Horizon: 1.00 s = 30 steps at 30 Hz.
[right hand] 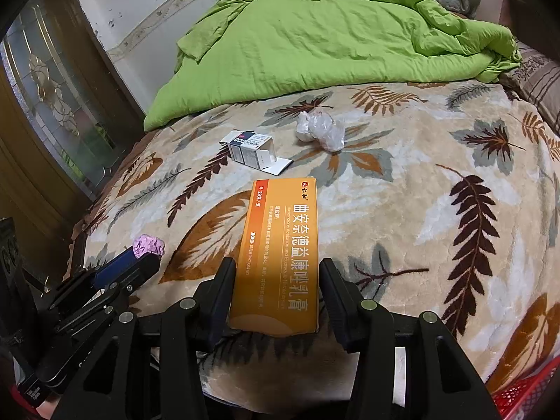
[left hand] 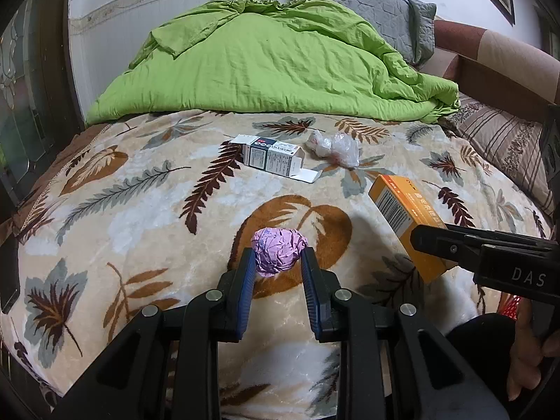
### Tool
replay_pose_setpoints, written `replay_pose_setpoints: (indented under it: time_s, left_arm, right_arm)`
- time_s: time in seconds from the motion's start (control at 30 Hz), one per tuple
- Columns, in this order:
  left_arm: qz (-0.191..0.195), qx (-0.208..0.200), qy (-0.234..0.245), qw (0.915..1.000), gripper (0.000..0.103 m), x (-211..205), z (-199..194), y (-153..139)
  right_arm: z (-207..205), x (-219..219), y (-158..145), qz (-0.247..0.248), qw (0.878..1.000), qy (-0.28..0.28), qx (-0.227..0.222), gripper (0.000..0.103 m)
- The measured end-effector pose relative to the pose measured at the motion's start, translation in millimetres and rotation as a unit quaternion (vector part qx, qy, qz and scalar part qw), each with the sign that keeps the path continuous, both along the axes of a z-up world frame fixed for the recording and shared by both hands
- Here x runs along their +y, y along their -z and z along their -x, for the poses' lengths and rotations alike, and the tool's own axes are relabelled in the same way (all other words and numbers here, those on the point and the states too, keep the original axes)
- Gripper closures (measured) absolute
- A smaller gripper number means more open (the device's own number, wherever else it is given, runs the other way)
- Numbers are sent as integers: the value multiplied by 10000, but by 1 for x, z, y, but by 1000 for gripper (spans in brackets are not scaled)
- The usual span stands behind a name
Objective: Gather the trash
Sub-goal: 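Hold the pink foil ball and orange box raised above the bed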
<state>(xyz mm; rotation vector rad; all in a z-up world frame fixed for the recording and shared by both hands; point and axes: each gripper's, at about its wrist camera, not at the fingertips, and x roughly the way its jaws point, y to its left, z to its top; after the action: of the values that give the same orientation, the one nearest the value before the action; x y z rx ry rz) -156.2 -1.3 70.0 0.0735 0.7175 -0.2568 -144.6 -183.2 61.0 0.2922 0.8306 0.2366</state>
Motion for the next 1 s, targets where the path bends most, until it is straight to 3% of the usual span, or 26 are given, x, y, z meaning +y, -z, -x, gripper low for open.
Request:
replay_pose_setpoints:
  time_s: [1.0]
  left_arm:
    - [-9,6,10,10000,78,-1,0,0]
  right_arm:
    - [0,3,-1,-19,10000,9,13,50]
